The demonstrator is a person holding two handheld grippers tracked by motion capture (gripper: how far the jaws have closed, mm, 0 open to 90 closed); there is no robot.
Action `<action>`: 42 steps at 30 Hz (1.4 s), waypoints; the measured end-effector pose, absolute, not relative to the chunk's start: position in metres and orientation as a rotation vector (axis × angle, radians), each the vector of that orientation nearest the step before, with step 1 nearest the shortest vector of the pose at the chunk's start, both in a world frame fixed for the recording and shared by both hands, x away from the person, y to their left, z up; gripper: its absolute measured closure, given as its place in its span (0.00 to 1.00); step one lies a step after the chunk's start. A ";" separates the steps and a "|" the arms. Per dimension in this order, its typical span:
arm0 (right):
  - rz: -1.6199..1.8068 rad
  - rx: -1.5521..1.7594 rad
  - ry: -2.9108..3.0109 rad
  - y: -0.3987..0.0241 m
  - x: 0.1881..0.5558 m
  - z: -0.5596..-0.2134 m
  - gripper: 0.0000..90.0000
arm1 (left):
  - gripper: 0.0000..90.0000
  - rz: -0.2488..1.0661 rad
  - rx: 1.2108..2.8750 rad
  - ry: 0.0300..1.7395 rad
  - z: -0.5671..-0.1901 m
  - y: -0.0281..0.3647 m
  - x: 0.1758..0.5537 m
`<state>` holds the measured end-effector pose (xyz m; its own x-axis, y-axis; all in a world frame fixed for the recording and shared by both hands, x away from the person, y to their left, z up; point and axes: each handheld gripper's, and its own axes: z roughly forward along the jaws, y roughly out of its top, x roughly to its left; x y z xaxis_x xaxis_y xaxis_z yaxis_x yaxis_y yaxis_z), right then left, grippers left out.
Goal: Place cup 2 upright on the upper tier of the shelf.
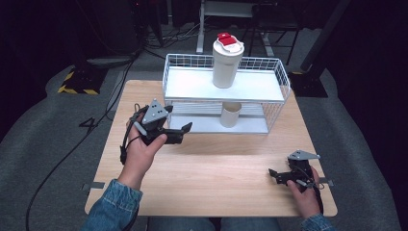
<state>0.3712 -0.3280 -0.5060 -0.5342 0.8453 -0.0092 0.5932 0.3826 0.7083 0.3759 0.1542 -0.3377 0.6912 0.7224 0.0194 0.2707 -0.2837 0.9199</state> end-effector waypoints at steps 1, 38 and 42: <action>0.938 1.252 2.273 -0.328 0.371 -0.506 0.00 | 0.17 0.542 1.863 0.780 -0.342 0.157 0.374; 0.938 1.264 2.265 -0.327 0.371 -0.506 0.00 | 0.17 0.458 1.945 1.044 -0.483 0.212 0.337; 0.938 1.264 2.265 -0.327 0.371 -0.506 0.00 | 0.17 0.427 1.996 1.072 -0.497 0.209 0.339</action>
<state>0.3710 -0.3267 -0.5061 -0.5226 0.8525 -0.0066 0.5983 0.3723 0.7096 0.3390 0.2092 -0.4965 0.5815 0.8099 -0.0770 0.5350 -0.3094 0.7862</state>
